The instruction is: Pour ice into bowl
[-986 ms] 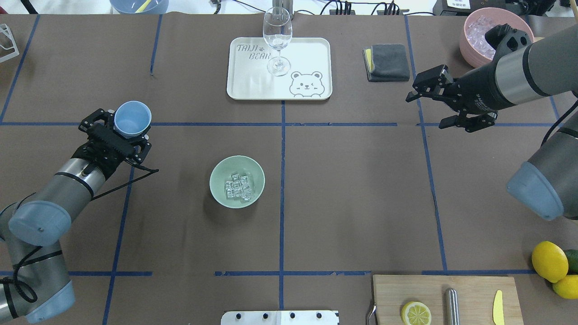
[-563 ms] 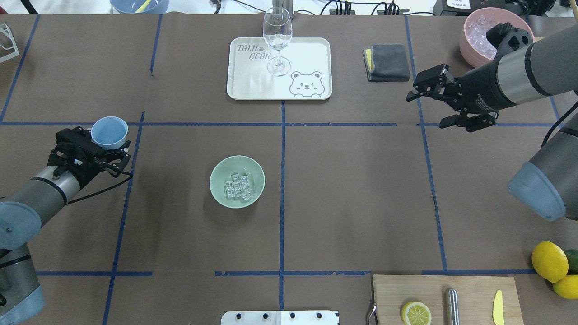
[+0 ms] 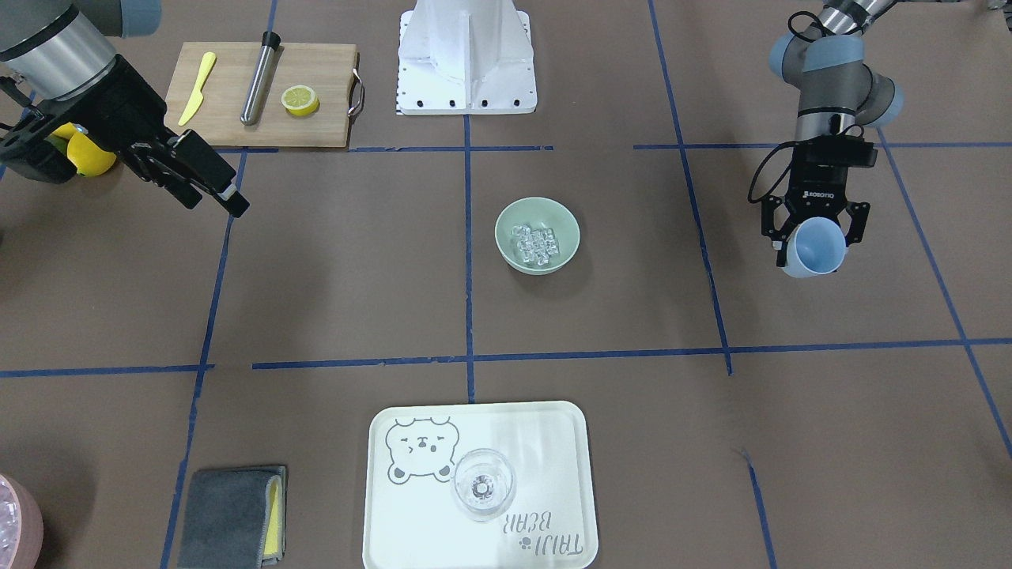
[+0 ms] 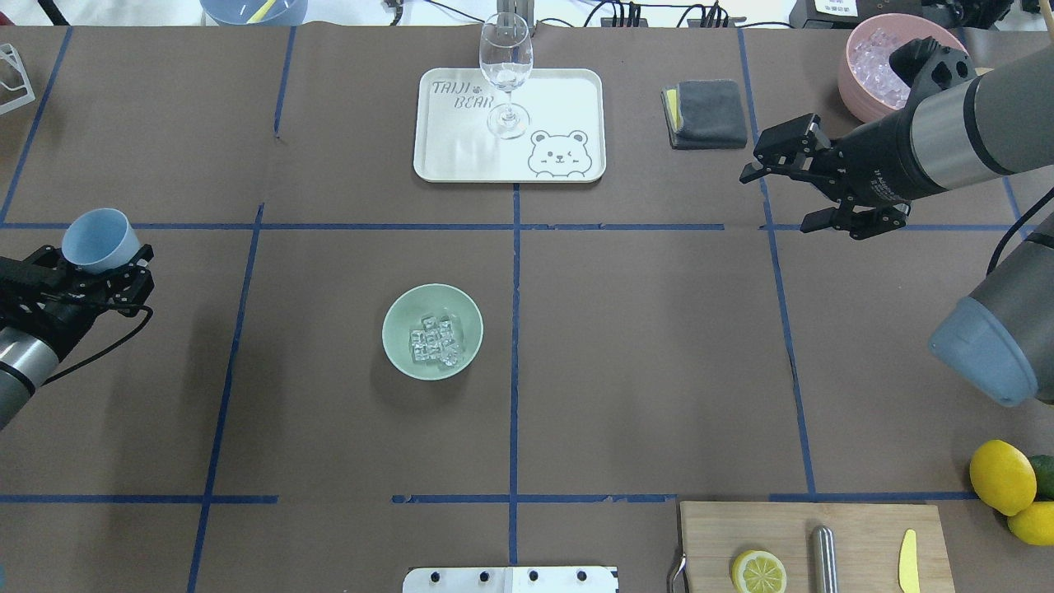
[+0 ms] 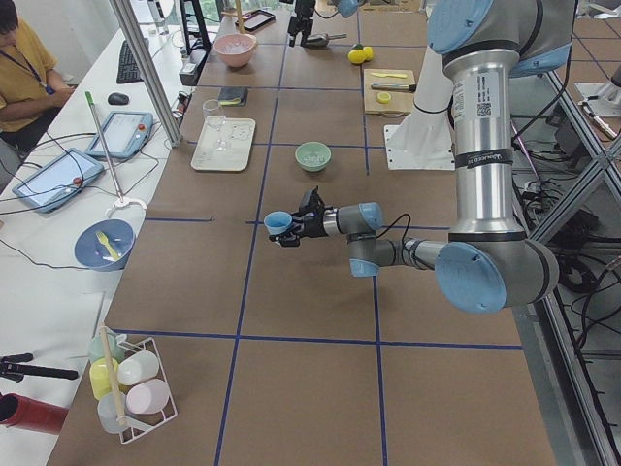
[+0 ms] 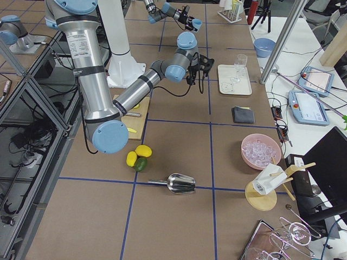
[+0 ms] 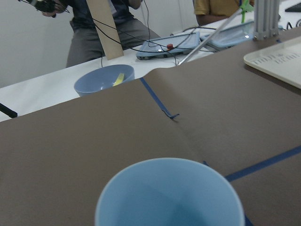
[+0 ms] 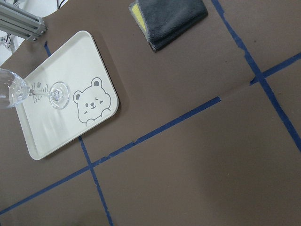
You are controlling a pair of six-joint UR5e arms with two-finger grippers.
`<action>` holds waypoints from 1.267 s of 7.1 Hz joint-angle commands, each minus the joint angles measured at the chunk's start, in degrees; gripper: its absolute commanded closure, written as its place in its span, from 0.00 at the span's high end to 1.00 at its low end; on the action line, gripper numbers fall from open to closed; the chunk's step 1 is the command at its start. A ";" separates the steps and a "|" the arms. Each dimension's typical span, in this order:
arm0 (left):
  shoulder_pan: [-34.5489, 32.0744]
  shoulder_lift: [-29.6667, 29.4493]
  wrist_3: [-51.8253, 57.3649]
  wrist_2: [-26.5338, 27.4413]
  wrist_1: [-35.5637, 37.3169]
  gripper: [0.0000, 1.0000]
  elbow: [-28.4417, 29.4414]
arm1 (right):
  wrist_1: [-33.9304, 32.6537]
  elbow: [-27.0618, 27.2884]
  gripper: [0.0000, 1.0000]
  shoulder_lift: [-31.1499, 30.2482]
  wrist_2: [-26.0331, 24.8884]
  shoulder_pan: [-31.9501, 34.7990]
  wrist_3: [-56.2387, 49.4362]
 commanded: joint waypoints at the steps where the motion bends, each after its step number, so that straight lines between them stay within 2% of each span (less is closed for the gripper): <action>1: 1.71 0.08 -1.97 3.99 -4.48 0.00 5.50 | 0.00 -0.03 1.00 0.01 -0.03 -0.08 0.00; 2: 4.77 0.08 -7.65 5.12 -4.23 0.00 5.52 | 0.00 -0.12 1.00 0.01 -0.12 -0.08 0.00; 3: 7.59 -0.01 -8.92 8.27 -3.88 0.00 5.43 | 0.00 -0.12 1.00 0.01 -0.12 -0.08 0.00; 5: 10.15 0.08 -14.96 11.01 -3.88 0.00 7.96 | 0.00 0.06 1.00 -0.08 -0.12 -0.08 0.09; 7: 11.83 0.08 -15.52 17.06 -4.14 0.00 9.99 | 0.00 0.15 1.00 -0.08 -0.38 -0.08 0.00; 9: 14.72 0.08 -19.36 20.23 -3.71 0.00 11.32 | 0.00 0.32 1.00 0.01 -0.30 -0.16 0.09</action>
